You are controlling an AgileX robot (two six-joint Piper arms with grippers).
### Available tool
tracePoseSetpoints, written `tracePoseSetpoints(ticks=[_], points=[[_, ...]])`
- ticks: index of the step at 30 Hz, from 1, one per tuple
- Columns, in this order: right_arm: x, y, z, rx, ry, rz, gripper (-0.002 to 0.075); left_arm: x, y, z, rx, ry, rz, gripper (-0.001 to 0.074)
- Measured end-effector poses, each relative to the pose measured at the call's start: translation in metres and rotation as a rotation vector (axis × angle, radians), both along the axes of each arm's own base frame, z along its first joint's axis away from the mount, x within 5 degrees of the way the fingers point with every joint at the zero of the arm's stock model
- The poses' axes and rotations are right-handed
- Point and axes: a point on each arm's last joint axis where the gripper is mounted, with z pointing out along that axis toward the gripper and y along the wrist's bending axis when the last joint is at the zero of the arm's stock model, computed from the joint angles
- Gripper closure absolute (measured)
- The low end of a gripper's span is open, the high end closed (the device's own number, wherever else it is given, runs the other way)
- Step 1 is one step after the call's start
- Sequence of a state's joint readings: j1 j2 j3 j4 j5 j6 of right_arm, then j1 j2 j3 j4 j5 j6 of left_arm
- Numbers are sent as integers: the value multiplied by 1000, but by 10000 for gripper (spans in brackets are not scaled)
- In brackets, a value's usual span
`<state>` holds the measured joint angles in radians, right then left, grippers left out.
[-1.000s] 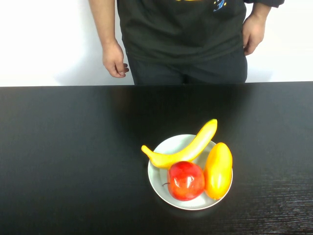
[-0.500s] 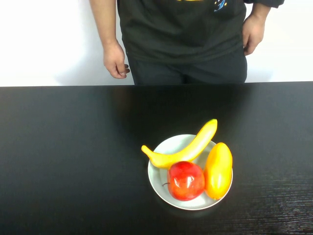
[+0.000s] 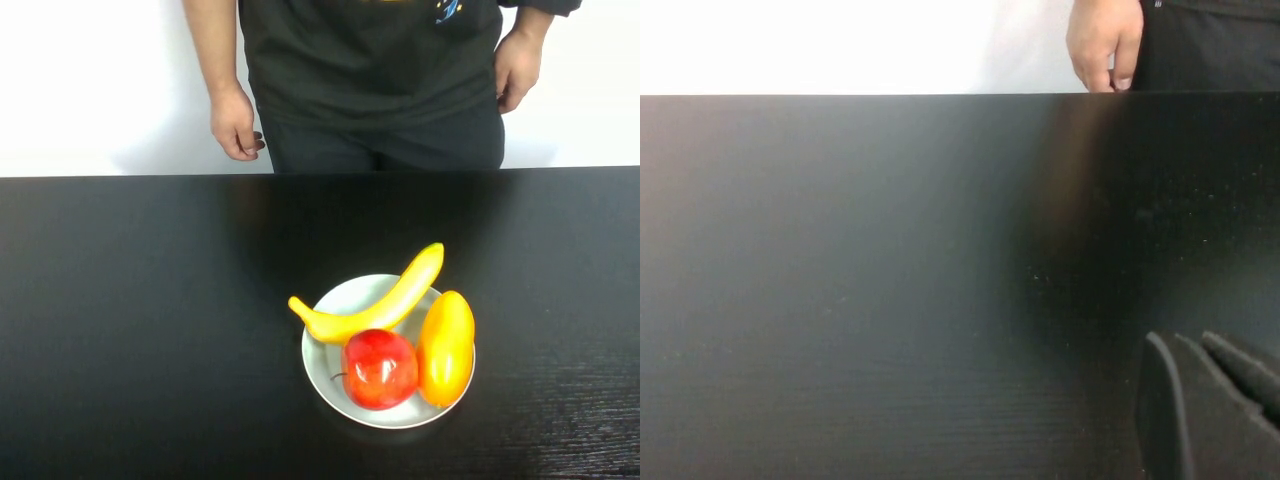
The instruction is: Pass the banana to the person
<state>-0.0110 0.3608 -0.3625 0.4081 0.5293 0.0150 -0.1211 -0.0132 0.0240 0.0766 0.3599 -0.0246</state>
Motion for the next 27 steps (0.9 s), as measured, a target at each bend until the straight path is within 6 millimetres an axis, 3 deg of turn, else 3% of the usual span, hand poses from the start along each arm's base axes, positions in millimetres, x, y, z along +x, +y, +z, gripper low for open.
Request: tracePoseSetpoints(ticks=[4,8,14,18,21,27], points=[[29,6,29,-218,152,204,732,0,0,0,0,0,0,738],[66,7,51,-321,235,319,732,0,0,0,0,0,0,738],[140,22,85,-497,208,484,732,0,0,0,0,0,0,738],[186,55,95,-649,192,608,732,0,0,0,0,0,0,738],[213,95,93,-822,178,762,717,0,0,0,0,0,0,738],[234,167,72,-1165,123,1140,562,0,0,0,0,0,0,738]])
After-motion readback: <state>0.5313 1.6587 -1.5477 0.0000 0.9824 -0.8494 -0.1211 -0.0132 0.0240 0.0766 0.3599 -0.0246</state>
